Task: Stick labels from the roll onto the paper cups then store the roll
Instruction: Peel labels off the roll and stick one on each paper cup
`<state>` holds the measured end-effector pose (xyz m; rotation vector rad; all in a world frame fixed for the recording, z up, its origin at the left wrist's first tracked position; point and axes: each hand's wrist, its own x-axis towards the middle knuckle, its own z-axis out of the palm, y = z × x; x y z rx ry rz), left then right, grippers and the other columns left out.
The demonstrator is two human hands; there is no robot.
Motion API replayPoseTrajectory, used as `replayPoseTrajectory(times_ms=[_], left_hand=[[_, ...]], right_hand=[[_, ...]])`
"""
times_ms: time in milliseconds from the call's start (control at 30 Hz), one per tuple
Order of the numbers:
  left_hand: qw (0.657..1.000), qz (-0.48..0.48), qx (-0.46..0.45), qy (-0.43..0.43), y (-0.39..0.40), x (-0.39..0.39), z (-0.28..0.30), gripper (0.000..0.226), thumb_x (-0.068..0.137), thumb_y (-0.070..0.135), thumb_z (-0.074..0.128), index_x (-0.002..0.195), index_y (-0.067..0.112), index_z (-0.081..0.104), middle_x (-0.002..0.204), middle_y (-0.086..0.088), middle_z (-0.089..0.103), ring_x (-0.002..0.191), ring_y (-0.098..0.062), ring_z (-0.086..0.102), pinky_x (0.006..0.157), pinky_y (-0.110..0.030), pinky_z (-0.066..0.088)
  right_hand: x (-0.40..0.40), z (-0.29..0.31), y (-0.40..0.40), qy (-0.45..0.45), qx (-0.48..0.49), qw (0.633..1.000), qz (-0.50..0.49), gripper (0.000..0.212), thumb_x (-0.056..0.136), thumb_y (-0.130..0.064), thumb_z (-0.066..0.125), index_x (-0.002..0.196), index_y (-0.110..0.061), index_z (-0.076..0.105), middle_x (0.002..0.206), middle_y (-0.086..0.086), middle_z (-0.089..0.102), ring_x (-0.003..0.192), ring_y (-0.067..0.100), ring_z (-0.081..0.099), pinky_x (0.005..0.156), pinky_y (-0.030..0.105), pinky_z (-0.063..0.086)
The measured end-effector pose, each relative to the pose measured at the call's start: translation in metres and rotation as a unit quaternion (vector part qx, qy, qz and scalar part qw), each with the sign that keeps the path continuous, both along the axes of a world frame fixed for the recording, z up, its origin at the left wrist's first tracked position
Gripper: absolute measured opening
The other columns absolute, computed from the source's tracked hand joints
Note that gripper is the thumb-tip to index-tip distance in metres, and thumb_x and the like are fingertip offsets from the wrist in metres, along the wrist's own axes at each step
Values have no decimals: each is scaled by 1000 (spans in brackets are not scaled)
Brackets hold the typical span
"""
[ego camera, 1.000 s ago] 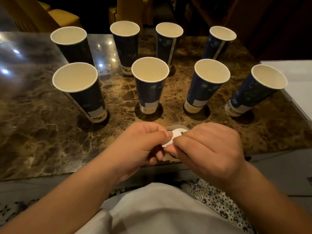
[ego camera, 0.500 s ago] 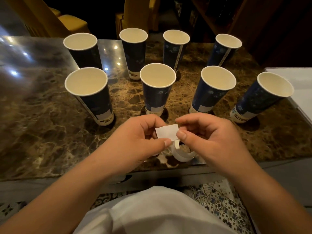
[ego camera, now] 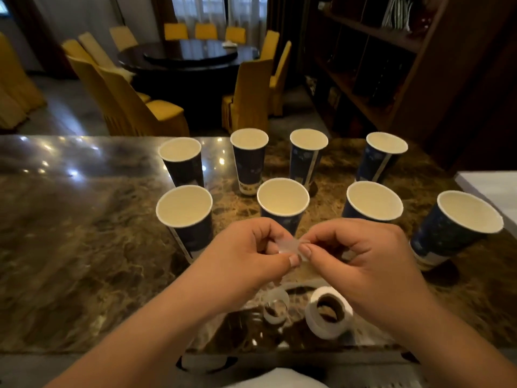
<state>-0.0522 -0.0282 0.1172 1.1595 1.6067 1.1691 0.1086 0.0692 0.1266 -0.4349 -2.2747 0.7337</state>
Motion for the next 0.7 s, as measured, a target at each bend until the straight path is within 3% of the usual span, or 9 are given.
replayPoseTrajectory(times_ms=[100,200,267,367,467,533,600,700], left_hand=[[999,-15,-30,28,4,-6,10,26,81,20,76,103,23,62,66,1,66,63,-13,61,68,-32,53],[995,-11,-41,95,10,-20,35,33,80,31,76,108,32,59,83,1,73,77,-16,69,76,-32,58],[989,25,-22,143,27,-36,57,33,82,34,72,112,30,58,88,0,72,81,-13,69,73,-25,57],[951,75,-13,299,86,-75,74,43,85,37,70,123,21,55,109,2,65,94,-11,63,67,-15,49],[892,88,-79,436,158,-114,62,72,81,48,72,139,17,44,139,-10,51,123,-28,52,94,-34,50],[845,92,-157,502,192,-129,42,88,78,56,71,148,19,32,153,-17,33,138,-40,35,109,-48,39],[825,82,-202,521,212,-135,22,95,78,57,71,151,20,24,159,-19,21,144,-44,24,113,-53,30],[829,73,-211,513,225,-142,-3,89,79,52,72,149,17,28,150,-18,36,133,-39,43,105,-47,44]], right_hand=[[-3,10,4,54,-26,998,-13,7,81,-27,67,80,-23,74,71,-15,68,71,5,65,58,11,48],[-6,21,15,102,-102,989,-41,7,81,-22,70,81,-28,72,78,-15,70,73,8,66,56,12,50],[-9,27,26,122,-149,980,-59,8,80,-22,68,80,-29,71,77,-15,70,74,8,66,57,12,50],[-16,32,41,126,-197,969,-80,13,83,-17,71,78,-29,71,75,-14,70,75,7,65,62,12,52],[-22,31,48,120,-221,964,-89,11,82,-19,72,77,-29,70,76,-14,70,76,6,65,62,12,52],[-24,30,50,118,-230,962,-91,10,81,-19,74,78,-27,70,76,-13,70,75,7,65,61,14,52],[-24,30,52,117,-233,960,-98,9,81,-19,74,79,-26,70,75,-10,69,73,8,64,59,16,53],[-20,30,57,122,-252,953,-112,12,80,-18,76,79,-27,68,75,-8,67,73,11,63,60,19,56]])
